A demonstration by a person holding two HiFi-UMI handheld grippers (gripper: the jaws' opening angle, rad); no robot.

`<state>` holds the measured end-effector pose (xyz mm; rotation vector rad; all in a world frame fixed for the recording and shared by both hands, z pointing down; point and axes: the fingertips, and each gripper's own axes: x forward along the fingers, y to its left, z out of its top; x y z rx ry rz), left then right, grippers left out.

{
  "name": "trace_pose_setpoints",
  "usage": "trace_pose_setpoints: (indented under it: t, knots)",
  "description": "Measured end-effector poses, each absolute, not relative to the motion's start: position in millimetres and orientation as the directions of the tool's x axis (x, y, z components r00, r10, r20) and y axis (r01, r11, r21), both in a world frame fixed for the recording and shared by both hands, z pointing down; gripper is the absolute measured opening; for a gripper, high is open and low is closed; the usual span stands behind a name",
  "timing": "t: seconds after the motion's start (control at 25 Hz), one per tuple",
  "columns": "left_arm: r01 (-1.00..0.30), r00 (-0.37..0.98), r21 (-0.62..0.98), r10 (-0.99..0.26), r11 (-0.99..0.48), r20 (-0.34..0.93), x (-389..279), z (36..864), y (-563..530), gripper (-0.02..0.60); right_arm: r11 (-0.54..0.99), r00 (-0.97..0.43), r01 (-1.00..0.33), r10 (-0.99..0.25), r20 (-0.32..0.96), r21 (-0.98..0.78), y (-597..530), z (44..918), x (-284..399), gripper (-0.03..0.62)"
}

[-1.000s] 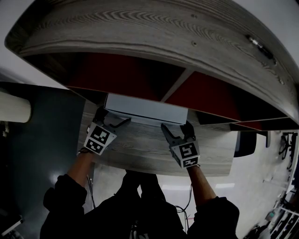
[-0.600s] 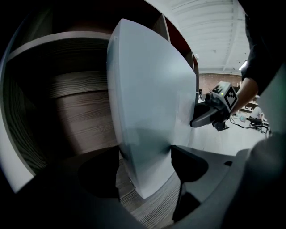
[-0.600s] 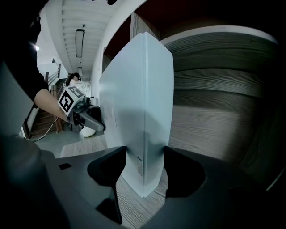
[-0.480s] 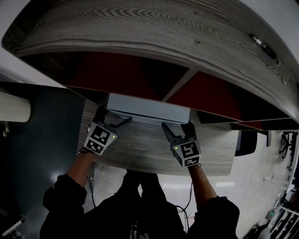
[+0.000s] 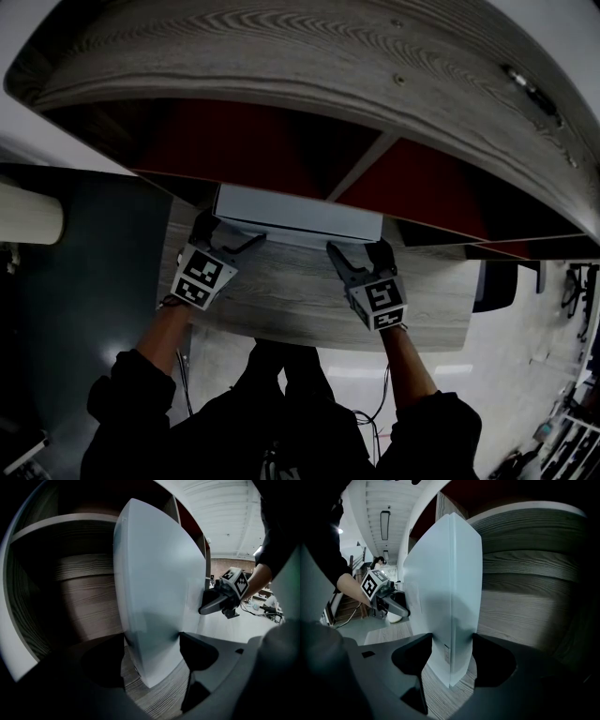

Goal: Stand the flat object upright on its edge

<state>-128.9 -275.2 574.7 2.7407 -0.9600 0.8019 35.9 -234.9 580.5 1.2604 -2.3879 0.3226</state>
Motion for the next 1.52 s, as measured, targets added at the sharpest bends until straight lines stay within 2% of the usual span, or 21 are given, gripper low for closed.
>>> trace_pose_setpoints:
  t: [0.8,1.52]
  knots:
    - [-0.614,0.663,-0.041,-0.544,-0.788,0.514,-139.1,566.9,-266.9,0.365,0.551,-0.511,-0.834,-0.752,0.415,-0.029,-227.0,564.8,37.7,0.253]
    - [-0.647,0.671,0.019,-0.557,-0.763,0.489,-170.7,559.0,-223.9,0.350,0.445,-0.410,-0.895,-0.798,0.441,-0.027,-176.9,560.3,52.5,0.253]
